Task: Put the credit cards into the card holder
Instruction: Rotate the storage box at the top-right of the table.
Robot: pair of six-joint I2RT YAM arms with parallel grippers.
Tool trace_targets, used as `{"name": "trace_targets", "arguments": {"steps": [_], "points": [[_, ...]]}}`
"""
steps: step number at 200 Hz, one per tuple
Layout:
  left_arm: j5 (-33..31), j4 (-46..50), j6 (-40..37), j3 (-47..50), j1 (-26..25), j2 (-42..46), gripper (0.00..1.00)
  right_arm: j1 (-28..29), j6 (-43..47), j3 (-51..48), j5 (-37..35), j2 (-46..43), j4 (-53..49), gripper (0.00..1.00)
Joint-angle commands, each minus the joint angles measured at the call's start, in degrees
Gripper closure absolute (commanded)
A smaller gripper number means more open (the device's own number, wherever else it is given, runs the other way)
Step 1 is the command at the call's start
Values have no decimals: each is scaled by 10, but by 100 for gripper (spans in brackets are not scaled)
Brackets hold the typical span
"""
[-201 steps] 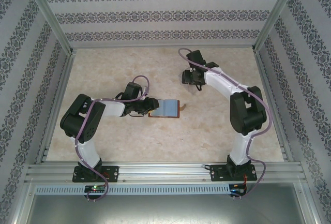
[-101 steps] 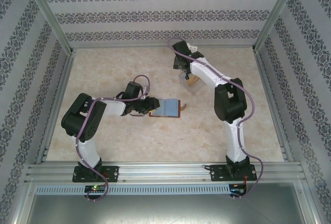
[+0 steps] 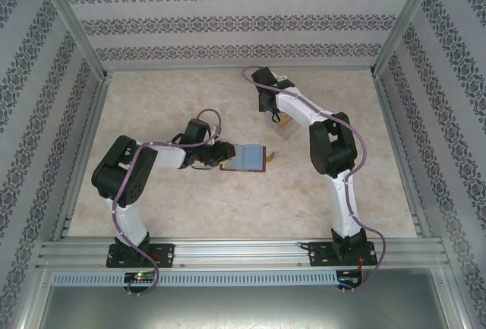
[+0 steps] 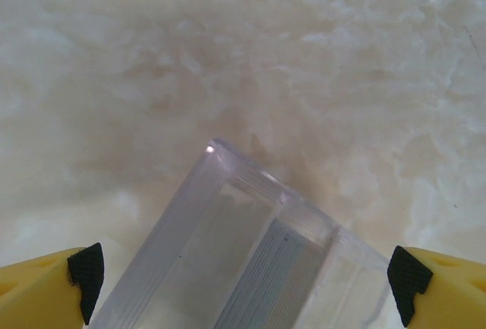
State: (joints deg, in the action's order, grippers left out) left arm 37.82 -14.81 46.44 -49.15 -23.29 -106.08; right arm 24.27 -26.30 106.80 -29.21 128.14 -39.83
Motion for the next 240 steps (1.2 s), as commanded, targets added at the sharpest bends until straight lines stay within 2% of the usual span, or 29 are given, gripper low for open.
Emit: {"name": "trace_targets", "arguments": {"steps": [1,80,118,143,181,212,240], "points": [[-18,42,-16,4,-7,-25,63,3,36,-51,-6,-43,-23,2],[-14,34,-12,13,-7,-23,63,-13,37,-271,-6,-211,18,2],[-11,30,-11,15,-7,-25,63,-51,65,-358,154,-303,78,2],[-11,29,-10,16,-7,-23,63,-75,105,-378,226,-343,81,2],[-14,29,-11,22,-8,-17,63,-92,216,-387,189,-363,58,3],[-13,25,-8,23,-8,-20,63,-101,244,-360,197,-319,40,4],[-14,30,-9,23,-9,-16,63,-108,248,-348,160,-288,36,10]]}}
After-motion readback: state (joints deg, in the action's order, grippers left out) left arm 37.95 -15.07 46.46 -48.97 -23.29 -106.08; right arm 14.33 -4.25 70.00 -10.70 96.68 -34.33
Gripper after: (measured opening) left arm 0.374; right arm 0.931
